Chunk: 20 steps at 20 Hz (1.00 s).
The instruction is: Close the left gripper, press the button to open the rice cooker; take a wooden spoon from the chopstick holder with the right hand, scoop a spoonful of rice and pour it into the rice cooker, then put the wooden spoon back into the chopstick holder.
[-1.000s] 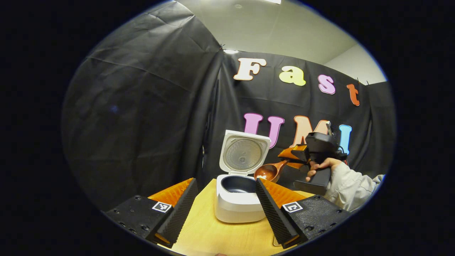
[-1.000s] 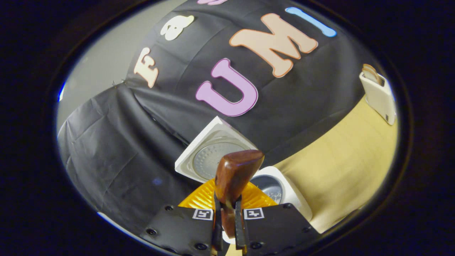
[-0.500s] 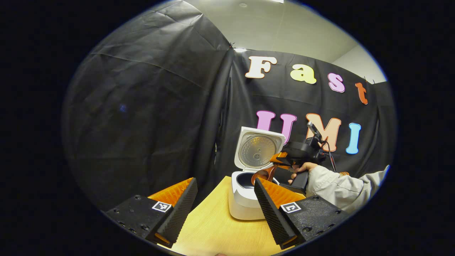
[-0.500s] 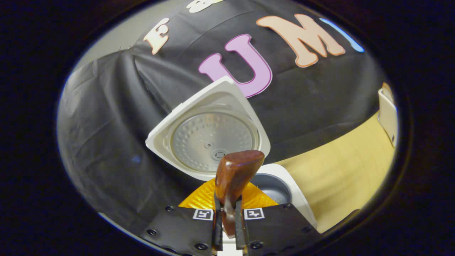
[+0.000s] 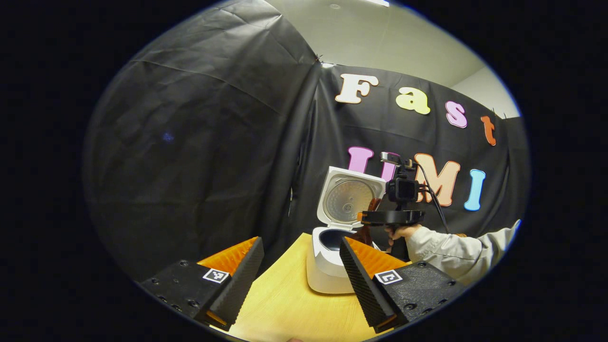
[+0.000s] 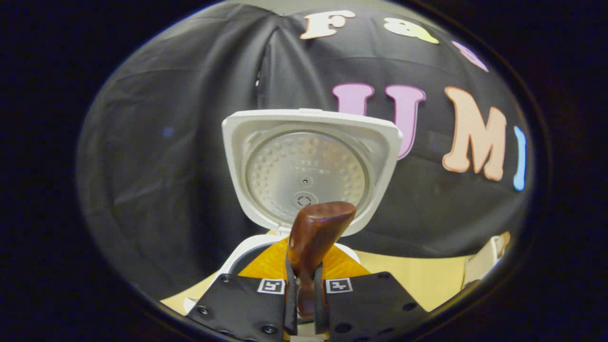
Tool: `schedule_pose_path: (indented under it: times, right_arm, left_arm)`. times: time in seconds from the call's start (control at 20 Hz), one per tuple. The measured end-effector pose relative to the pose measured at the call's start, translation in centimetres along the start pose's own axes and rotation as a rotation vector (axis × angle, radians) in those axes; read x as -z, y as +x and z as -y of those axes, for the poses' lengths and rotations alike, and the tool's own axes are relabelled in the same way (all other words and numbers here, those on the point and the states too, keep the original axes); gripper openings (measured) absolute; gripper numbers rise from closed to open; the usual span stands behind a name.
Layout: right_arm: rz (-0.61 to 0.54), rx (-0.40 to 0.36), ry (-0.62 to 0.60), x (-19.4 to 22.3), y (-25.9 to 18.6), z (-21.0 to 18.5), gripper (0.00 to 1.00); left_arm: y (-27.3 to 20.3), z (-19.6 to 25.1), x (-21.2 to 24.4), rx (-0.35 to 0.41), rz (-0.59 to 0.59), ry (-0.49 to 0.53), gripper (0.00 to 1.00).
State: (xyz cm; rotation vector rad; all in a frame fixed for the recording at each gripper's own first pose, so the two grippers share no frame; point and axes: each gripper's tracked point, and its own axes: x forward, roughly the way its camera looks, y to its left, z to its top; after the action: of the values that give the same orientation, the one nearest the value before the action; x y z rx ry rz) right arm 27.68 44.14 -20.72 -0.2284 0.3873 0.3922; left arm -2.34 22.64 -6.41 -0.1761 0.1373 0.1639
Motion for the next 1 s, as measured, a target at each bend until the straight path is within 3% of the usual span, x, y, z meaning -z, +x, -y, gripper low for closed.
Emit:
schedule_pose_path:
  times: [0.2,0.6,0.8,0.95,1.0]
  right_arm:
    - [0.047,0.010,-0.152,-0.4,-0.7,-0.5,0.19]
    - [0.189,0.054,-0.489,-2.5,-2.4,-0.7,0.16]
    - [0.191,0.014,-0.302,-4.4,-3.9,0.0,0.17]
    - [0.215,0.001,-0.155,-7.4,-7.1,2.1,0.16]
    - [0.224,-0.001,-0.125,-8.1,-7.9,2.8,0.16]
  left_arm:
    - [-0.2,0.1,-0.1,0.006,0.005,-0.002,0.95]
    - [-0.1,0.9,-0.2,0.016,0.011,0.008,0.92]
    - [0.0,1.8,-0.4,0.033,0.017,0.011,0.98]
    - [0.1,2.6,-1.2,0.046,0.033,0.014,0.92]
    - [0.2,2.9,-1.4,0.052,0.037,0.016,0.95]
